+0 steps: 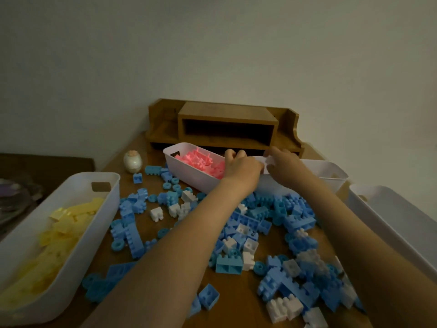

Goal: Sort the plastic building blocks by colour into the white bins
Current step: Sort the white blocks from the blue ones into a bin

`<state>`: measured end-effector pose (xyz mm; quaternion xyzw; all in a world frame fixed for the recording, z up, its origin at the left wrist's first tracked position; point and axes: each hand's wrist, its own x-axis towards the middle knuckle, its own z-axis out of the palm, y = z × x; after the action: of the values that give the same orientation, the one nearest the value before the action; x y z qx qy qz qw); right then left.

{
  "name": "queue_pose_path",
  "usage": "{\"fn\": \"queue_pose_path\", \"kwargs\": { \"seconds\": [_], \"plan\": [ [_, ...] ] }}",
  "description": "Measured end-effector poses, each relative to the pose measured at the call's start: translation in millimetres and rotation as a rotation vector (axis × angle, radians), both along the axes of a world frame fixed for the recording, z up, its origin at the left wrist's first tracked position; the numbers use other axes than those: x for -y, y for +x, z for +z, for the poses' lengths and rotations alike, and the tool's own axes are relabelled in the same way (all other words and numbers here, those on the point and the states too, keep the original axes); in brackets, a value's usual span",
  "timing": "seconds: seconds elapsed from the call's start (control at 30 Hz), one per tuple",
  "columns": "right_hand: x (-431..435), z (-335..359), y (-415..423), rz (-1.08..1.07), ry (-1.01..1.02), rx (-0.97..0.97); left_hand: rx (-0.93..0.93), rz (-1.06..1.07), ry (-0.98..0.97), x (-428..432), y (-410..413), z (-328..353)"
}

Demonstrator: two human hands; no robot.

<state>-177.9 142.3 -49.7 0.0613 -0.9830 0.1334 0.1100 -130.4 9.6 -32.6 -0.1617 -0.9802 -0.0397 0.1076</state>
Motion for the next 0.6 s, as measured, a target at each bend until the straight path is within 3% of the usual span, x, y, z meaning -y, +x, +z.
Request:
{"fn": "queue_pose_path", "kwargs": {
  "seconds": [0.07, 0.13, 0.4, 0.6],
  "plan": [
    [1, -3, -9, 0.016, 0.072, 0.205, -0.004, -0.025, -0.005, 0, -1, -1],
    [3, -4, -6, 0.001, 0.015, 0.266, -0.006, -0.039, 0.015, 0, -3, -3],
    [12, 13, 52, 0.079, -0.172, -0.025, -0.051, 0.009, 0.155, 13, 39, -5],
    [49, 7, 106, 0.269, -0.192, -0.043, 0.055, 0.116, 0.123, 45, 83, -14]
  ]
}}
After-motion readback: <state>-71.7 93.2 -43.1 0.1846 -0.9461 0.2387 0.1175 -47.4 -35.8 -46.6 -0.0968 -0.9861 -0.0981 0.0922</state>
